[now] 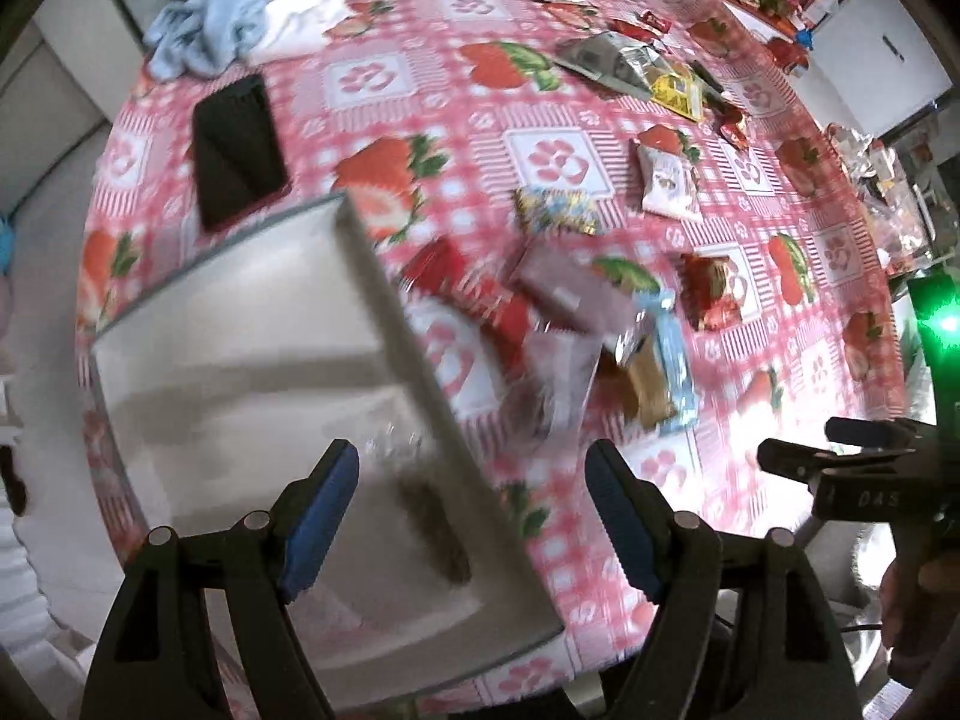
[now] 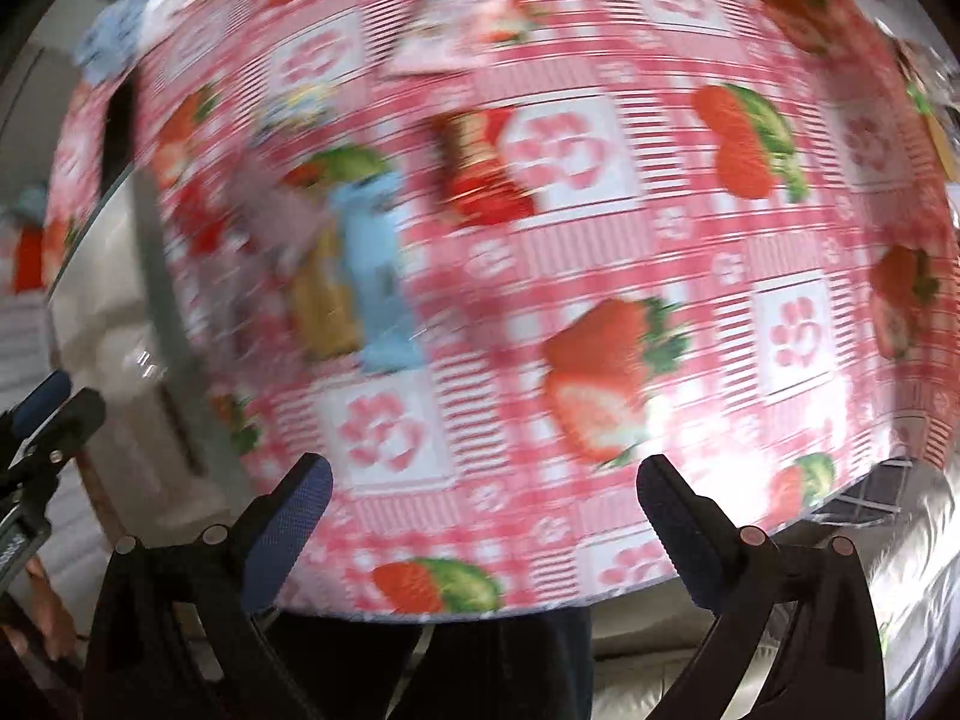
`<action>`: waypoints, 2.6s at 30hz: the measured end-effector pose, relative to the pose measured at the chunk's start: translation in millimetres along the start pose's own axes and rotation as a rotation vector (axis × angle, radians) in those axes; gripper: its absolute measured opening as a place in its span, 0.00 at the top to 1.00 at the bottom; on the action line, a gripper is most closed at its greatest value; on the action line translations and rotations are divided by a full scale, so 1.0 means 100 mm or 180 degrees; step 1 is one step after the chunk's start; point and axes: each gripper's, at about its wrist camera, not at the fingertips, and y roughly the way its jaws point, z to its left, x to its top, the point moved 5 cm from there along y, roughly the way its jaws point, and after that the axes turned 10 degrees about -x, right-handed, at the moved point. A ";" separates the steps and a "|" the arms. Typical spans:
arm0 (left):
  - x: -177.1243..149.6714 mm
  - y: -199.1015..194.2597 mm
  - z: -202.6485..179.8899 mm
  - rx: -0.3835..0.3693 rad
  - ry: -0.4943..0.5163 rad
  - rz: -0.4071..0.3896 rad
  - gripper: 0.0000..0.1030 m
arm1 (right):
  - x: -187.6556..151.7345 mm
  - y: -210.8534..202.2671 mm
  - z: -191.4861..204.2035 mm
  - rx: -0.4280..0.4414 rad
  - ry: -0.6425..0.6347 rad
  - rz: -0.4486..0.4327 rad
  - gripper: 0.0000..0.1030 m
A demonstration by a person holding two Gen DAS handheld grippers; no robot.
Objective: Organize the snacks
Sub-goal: 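Grasp the red packet with the right gripper while the left gripper grasps the colourful candy packet, then carry the red packet and candy packet over the white tray with both grippers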
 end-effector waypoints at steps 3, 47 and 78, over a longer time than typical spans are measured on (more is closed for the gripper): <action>0.18 0.07 -0.09 0.0113 0.0026 0.0001 0.21 | 0.20 0.05 -0.15 -0.0025 0.0063 0.0007 0.01; 1.36 1.10 -0.37 0.0039 0.0580 0.0253 0.60 | 1.40 0.53 0.04 0.0236 -0.0490 -0.0279 0.70; -0.11 0.02 0.05 0.0142 -0.0259 -0.0150 0.60 | 0.47 0.52 0.10 0.0516 -0.0425 -0.0174 0.70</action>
